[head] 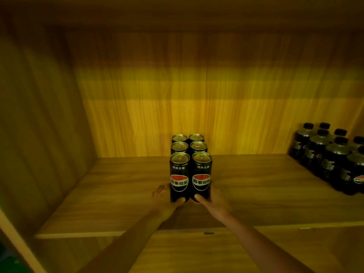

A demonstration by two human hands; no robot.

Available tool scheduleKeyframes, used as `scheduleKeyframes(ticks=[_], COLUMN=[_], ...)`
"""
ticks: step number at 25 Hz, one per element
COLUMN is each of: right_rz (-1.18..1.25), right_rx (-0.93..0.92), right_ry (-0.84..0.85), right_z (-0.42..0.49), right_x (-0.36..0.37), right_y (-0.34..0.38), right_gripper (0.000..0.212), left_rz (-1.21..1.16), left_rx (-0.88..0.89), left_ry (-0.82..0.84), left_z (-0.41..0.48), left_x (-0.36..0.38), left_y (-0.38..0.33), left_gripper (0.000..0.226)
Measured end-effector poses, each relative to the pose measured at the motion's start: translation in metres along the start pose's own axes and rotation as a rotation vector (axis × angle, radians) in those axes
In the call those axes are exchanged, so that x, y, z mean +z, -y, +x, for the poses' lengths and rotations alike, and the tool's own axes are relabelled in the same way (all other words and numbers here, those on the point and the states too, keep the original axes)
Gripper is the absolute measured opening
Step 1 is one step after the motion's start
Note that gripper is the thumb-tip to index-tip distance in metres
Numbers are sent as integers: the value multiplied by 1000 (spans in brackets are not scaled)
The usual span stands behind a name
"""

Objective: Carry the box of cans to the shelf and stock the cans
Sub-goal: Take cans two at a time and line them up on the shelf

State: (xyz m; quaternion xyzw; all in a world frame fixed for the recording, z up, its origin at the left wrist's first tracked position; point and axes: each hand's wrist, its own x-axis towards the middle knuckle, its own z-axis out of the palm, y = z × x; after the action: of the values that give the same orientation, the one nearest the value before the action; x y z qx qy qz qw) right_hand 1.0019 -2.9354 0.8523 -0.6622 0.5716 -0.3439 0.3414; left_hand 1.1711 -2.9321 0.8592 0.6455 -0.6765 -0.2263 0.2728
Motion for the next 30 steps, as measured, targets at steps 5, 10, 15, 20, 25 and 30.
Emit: scheduleKeyframes(ticks=[5,10,15,20,25,30], right_rz=[-41,-60,-82,-41,-236,-564], right_rx=[-5,11,45,56,-76,-243], right_ry=[-52,-92,-100,-105,-185,-256], right_z=[7,8,8,-4,-25,-51], right_x=[4,6,7,0,-27,-44], right_y=[-7,-6,-2,9,33,73], right_gripper=[64,63,63,82,81,79], left_rz=[58,85,93,149,262,471], left_rx=[-30,-25,-29,-43,18,73], left_ry=[-4,-64,-82,-50,-69,-135], left_z=[5,8,9,3,-20,-59], left_x=[9,15,16,10,-31,-90], left_y=[5,11,10,10,9,-6], left_gripper=[65,67,69,78,86,95])
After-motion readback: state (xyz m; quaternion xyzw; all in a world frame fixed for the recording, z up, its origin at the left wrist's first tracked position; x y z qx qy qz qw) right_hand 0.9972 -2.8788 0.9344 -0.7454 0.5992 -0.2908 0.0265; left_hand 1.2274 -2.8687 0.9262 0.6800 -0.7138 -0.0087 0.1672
